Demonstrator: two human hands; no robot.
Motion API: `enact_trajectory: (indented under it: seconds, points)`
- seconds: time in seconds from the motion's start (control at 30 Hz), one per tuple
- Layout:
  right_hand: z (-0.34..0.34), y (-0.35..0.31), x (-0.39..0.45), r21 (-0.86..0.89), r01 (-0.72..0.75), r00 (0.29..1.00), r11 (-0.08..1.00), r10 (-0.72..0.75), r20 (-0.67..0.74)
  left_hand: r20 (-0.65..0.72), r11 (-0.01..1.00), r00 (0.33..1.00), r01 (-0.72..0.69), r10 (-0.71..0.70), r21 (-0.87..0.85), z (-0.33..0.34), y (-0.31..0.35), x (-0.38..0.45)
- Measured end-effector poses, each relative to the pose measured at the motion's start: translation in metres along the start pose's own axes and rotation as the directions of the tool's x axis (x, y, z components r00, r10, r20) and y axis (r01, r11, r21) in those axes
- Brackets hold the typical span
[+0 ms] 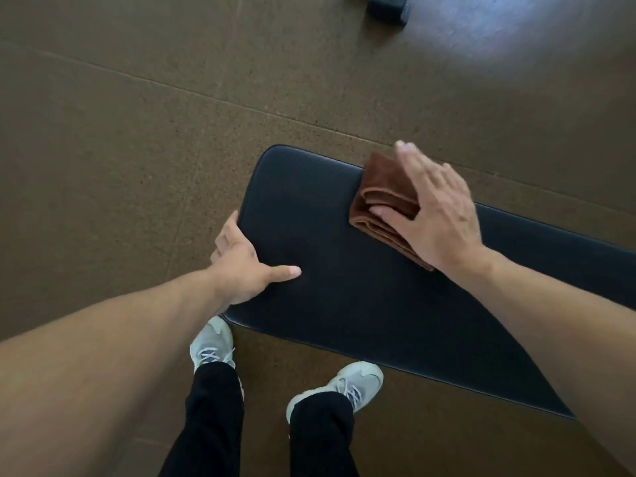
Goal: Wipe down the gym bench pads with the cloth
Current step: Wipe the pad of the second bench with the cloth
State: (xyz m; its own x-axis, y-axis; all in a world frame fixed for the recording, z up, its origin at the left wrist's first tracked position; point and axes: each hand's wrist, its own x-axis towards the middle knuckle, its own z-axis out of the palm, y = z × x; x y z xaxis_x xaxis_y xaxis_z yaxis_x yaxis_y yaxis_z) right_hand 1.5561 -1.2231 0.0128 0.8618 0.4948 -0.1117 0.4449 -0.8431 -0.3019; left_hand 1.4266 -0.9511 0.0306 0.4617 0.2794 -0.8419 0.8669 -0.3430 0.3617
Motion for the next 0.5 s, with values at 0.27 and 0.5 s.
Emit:
enact_trajectory:
  seconds: [0.27,0.5]
  points:
    - [0.015,-0.031,0.002,-0.068,-0.187,0.978,0.98,0.179,-0.103,-0.042,0.998,0.998,-0.046,0.044,-0.041,0.005,-0.004,0.002]
    - [0.031,-0.078,-0.082,0.016,0.28,0.953,0.96,-0.276,-0.123,-0.034,0.913,0.994,-0.107,0.102,-0.394,-0.004,-0.013,-0.006]
